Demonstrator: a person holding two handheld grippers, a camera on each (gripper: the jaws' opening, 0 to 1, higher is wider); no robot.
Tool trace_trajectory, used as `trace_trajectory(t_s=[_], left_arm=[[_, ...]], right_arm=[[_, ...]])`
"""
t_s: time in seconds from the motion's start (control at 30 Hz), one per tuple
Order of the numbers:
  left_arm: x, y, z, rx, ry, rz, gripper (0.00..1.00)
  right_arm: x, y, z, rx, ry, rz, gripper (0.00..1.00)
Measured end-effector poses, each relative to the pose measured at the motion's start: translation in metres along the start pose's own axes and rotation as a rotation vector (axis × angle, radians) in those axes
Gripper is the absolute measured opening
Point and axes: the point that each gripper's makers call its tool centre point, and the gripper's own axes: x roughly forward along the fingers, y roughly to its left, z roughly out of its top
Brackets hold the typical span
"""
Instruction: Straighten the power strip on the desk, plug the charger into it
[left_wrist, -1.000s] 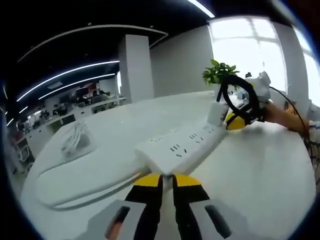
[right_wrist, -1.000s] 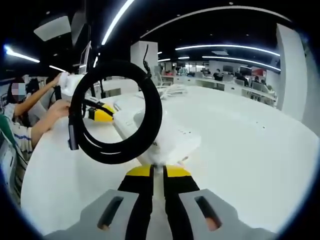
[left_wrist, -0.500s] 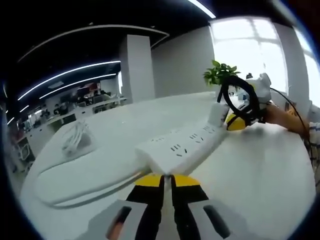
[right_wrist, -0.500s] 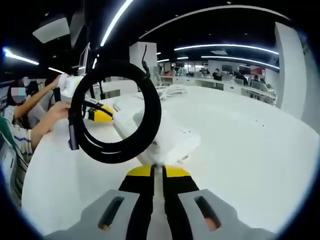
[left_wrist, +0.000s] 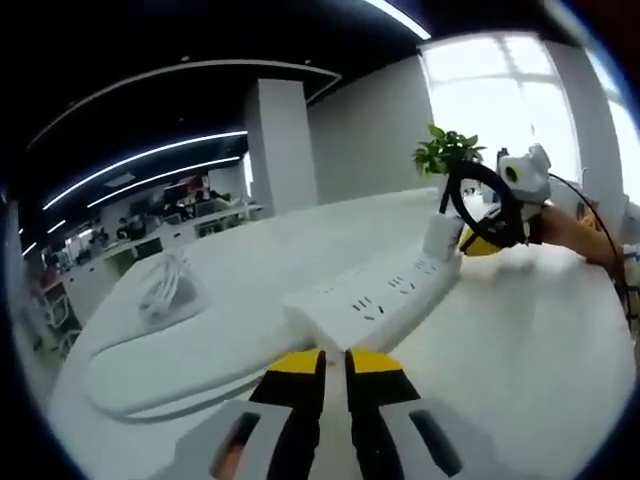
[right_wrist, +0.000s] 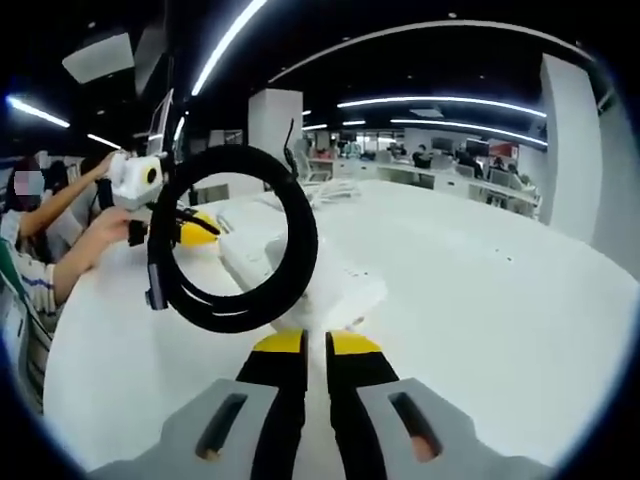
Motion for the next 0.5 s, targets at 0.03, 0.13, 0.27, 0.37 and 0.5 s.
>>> trace_trajectory(t_s=[0.03,0.13,0.27,0.37,0.5], left_arm=[[-0.001,0.000,0.001,-0.002,-0.006,0.003,0.07],[-0.003,0.001,0.005,-0.002,-0.022,0.012,0.07],[-0.009,0.003,0.015,0.007,-0.059,0.034,0.07],[-0.011,0.000,0.020,-0.009,-0.080,0.030,0.06],[-0.014,0.002,0.018,-0.013,-0.072,0.047,0.05]], right_arm=[[-0.001,0.000,0.000,0.004,0.000,-0.001,0.06],[-0.003,0.001,0.000,0.020,0.000,-0.003,0.06],[-0.006,0.001,-0.003,0.051,0.008,-0.007,0.06],[-0.010,0.003,-0.003,0.064,0.008,-0.008,0.06],[-0.016,0.005,0.001,0.084,-0.004,-0.012,0.06]])
